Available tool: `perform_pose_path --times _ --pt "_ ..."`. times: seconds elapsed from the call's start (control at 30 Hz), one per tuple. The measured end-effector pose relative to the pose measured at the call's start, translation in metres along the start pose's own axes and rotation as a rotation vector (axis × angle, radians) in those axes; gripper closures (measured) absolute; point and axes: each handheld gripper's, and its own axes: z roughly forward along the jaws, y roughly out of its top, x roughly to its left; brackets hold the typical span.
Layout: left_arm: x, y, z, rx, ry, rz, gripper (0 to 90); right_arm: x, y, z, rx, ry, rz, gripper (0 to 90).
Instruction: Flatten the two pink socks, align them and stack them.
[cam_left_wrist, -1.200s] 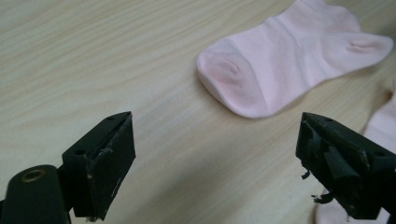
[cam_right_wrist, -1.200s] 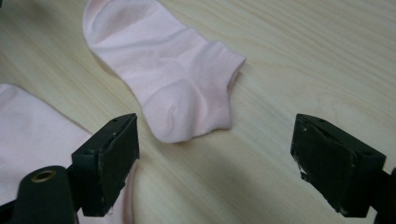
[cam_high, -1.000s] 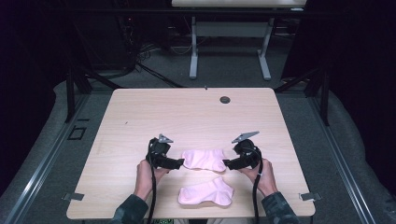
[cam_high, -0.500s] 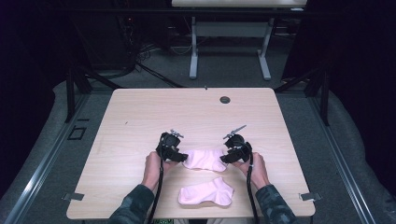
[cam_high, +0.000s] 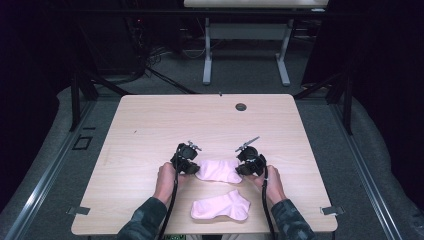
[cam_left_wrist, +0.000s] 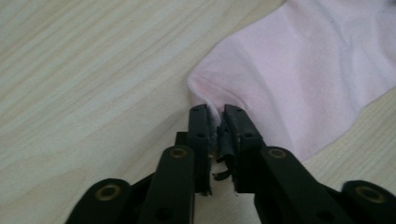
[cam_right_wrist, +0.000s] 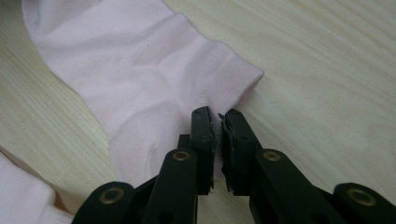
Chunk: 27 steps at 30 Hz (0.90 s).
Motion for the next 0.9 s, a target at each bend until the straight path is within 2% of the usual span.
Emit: perform_pose_path --times 0.13,0.3,0.33,0.37,0.4,0.47,0.5,0.53,0.57,0.6,0.63,0.73,0.77,0.8,0.83,0.9 --pt "-0.001 0.000 0.001 -0.011 -0.003 0.012 88.9 0.001 -0.001 0.000 -0.016 -0.001 0.009 85.3" --pt "0.001 -0.003 -0.004 -0.028 -0.023 0.002 89.3 0.002 -0.004 -0.004 -0.044 0.006 0.023 85.4" --pt "0.001 -0.005 -0.011 -0.049 -0.028 -0.003 89.3 0.002 -0.004 -0.013 -0.046 0.002 0.009 85.4" --pt "0.001 -0.005 -0.011 -0.049 -0.028 -0.003 89.3 0.004 -0.004 -0.019 -0.065 0.015 0.015 85.4" --pt "0.001 -0.006 -0.016 -0.064 -0.035 -0.005 89.3 0.004 -0.004 -0.019 -0.065 0.015 0.015 85.4" --pt "-0.002 -0.011 -0.033 -0.095 -0.042 -0.010 89.4 0.009 -0.004 -0.037 -0.098 0.020 0.008 85.3" --pt "-0.002 -0.011 -0.033 -0.095 -0.042 -0.010 89.3 0.009 -0.004 -0.037 -0.098 0.020 0.008 85.3" --pt "-0.005 -0.015 -0.045 -0.114 -0.056 -0.007 89.4 0.014 -0.005 -0.049 -0.117 0.023 0.003 85.3" --pt "-0.005 -0.015 -0.045 -0.114 -0.056 -0.007 89.4 0.016 -0.006 -0.055 -0.122 0.024 -0.007 85.3" --pt "-0.007 -0.018 -0.051 -0.122 -0.058 -0.005 89.4 0.016 -0.006 -0.055 -0.122 0.024 -0.007 85.3" --pt "-0.012 -0.024 -0.063 -0.145 -0.069 -0.006 89.3 0.021 -0.009 -0.066 -0.133 0.034 -0.008 85.2" --pt "-0.022 -0.036 -0.081 -0.186 -0.090 -0.001 89.3 0.030 -0.016 -0.080 -0.144 0.043 -0.029 85.1" --pt "-0.022 -0.036 -0.081 -0.186 -0.090 -0.001 89.3 0.030 -0.016 -0.080 -0.144 0.043 -0.029 85.1" --pt "-0.030 -0.046 -0.090 -0.212 -0.106 -0.002 89.3 0.037 -0.022 -0.088 -0.136 0.055 -0.042 85.0" --pt "-0.030 -0.046 -0.090 -0.212 -0.106 -0.002 89.3 0.041 -0.025 -0.091 -0.135 0.050 -0.052 85.0" --pt "-0.044 -0.062 -0.095 -0.223 -0.130 0.007 89.3 0.047 -0.033 -0.094 -0.123 0.061 -0.062 85.0"
